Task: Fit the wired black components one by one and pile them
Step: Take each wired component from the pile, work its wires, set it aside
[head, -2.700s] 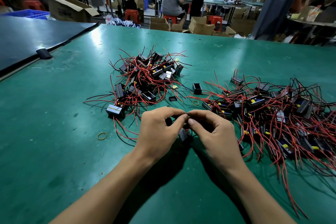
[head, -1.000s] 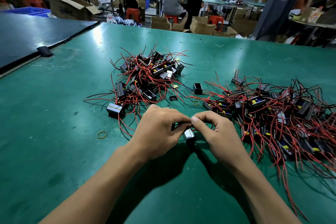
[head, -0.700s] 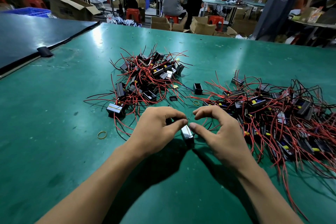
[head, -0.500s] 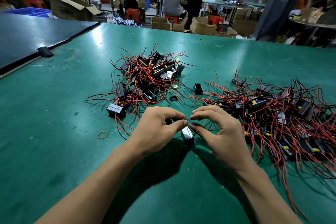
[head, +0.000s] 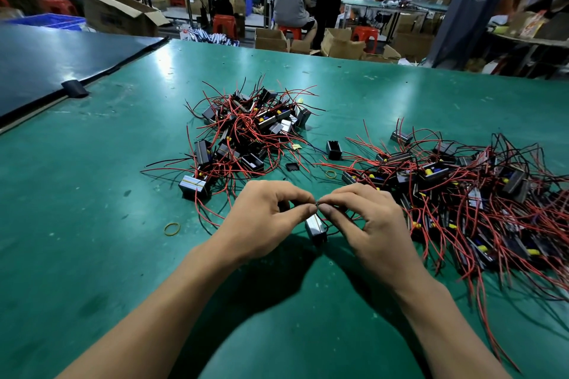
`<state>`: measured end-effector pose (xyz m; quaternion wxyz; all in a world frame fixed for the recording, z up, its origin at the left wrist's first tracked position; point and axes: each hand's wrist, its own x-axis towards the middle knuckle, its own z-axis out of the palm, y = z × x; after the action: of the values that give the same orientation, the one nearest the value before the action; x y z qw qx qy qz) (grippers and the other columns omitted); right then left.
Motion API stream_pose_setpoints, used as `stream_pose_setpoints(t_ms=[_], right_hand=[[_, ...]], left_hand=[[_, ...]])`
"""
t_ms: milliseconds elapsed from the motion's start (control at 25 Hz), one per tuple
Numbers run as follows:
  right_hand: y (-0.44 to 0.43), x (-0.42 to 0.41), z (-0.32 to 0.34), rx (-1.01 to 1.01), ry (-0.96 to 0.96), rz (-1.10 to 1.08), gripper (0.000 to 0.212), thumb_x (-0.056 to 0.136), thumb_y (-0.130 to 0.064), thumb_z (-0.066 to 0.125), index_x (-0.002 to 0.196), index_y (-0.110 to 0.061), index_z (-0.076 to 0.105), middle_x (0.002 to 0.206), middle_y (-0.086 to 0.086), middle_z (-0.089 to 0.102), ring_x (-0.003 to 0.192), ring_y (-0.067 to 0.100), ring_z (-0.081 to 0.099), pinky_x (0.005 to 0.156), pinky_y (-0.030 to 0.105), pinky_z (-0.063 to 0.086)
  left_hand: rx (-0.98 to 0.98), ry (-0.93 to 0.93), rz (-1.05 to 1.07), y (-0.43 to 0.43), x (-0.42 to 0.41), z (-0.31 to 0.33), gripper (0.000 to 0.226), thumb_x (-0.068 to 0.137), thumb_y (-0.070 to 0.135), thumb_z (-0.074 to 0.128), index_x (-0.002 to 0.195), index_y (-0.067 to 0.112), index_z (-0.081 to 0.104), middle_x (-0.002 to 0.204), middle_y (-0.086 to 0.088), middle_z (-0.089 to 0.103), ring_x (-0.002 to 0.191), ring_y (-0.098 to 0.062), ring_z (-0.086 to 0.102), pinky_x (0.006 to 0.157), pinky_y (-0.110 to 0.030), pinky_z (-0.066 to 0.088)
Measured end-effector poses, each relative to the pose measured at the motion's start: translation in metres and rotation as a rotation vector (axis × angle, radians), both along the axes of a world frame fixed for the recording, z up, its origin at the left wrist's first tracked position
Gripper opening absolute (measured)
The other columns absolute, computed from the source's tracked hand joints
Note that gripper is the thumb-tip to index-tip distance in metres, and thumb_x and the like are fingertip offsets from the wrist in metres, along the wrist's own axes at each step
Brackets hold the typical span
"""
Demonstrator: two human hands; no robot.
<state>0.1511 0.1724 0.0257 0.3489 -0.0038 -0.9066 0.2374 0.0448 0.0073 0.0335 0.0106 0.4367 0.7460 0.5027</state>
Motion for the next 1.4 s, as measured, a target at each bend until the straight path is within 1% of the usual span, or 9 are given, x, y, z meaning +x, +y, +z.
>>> stream_pose_setpoints(t_ms=[200,360,440,600,760,960,1040,1240,1400], right_hand=[[-0.012,-0.002,0.0,-0.178,-0.062,-0.037,0.015,0.087,-0.033,0.06,0.072,-0.033,0.059,0.072,-0.021,0.058,0.079,0.005,0.054,0.08,0.04,0.043],[-0.009,-0.003,0.001,-0.449,-0.146,-0.013,0.021,0.09,-0.023,0.07,0.071,-0.032,0.068,0.078,-0.014,0.069,0.083,0.005,0.062,0.079,0.028,0.046],[-0.004,0.0,0.003,-0.413,-0.133,0.003,0.017,0.09,-0.019,0.071,0.081,-0.032,0.072,0.086,-0.013,0.071,0.089,0.004,0.064,0.084,0.029,0.048],[0.0,0.002,0.003,-0.149,-0.041,0.032,0.023,0.083,-0.008,0.077,0.1,-0.024,0.076,0.097,-0.015,0.072,0.094,0.008,0.066,0.089,0.045,0.049],[0.002,0.001,-0.002,0.063,0.023,-0.011,0.018,0.082,-0.025,0.076,0.099,-0.023,0.078,0.097,-0.012,0.072,0.091,0.011,0.065,0.084,0.046,0.045],[-0.001,0.001,0.002,0.085,0.049,-0.033,0.015,0.086,-0.036,0.072,0.091,-0.023,0.078,0.09,-0.011,0.071,0.085,0.012,0.065,0.082,0.044,0.044],[-0.006,0.001,0.003,-0.011,0.026,-0.034,0.011,0.088,-0.034,0.07,0.085,-0.024,0.075,0.084,-0.014,0.068,0.083,0.012,0.062,0.082,0.046,0.045],[-0.011,-0.002,0.005,-0.533,-0.189,-0.017,0.018,0.087,-0.035,0.069,0.073,-0.024,0.07,0.078,-0.006,0.07,0.086,0.014,0.063,0.091,0.044,0.048],[-0.011,0.002,0.007,-0.437,-0.055,-0.044,0.009,0.082,-0.027,0.081,0.079,-0.028,0.072,0.079,-0.015,0.07,0.084,0.008,0.065,0.086,0.037,0.051]], left_hand=[[0.024,0.261,0.046,0.004,0.003,-0.003,0.009,0.083,0.026,0.071,0.085,0.02,0.077,0.073,0.009,0.068,0.06,-0.008,0.058,0.058,-0.033,0.05],[0.02,0.305,0.072,0.004,0.003,-0.004,0.011,0.084,0.029,0.069,0.086,0.022,0.076,0.075,0.009,0.069,0.062,-0.012,0.061,0.058,-0.033,0.05],[0.021,0.256,0.083,0.003,0.001,-0.004,0.012,0.084,0.03,0.069,0.085,0.021,0.077,0.076,0.008,0.07,0.066,-0.012,0.063,0.061,-0.035,0.051],[0.018,0.162,0.08,0.003,-0.002,-0.004,0.015,0.083,0.031,0.068,0.087,0.019,0.078,0.077,0.007,0.07,0.07,-0.015,0.065,0.064,-0.038,0.051],[0.012,0.14,0.052,0.003,-0.003,-0.005,0.013,0.082,0.032,0.069,0.085,0.022,0.076,0.075,0.006,0.068,0.068,-0.016,0.062,0.063,-0.039,0.05],[0.017,0.188,0.044,0.003,-0.004,-0.006,0.011,0.083,0.03,0.069,0.085,0.022,0.076,0.073,0.006,0.067,0.064,-0.014,0.06,0.06,-0.038,0.05],[0.024,0.218,0.039,0.004,-0.004,-0.006,0.012,0.085,0.03,0.07,0.088,0.021,0.076,0.075,0.007,0.068,0.064,-0.013,0.061,0.059,-0.036,0.05],[0.034,0.294,0.006,0.005,0.0,-0.004,0.011,0.087,0.026,0.069,0.09,0.019,0.077,0.076,0.006,0.07,0.066,-0.014,0.064,0.059,-0.036,0.05],[0.031,0.154,0.044,0.002,-0.001,-0.004,0.013,0.084,0.028,0.07,0.089,0.018,0.078,0.077,0.004,0.07,0.069,-0.016,0.064,0.064,-0.039,0.05]])
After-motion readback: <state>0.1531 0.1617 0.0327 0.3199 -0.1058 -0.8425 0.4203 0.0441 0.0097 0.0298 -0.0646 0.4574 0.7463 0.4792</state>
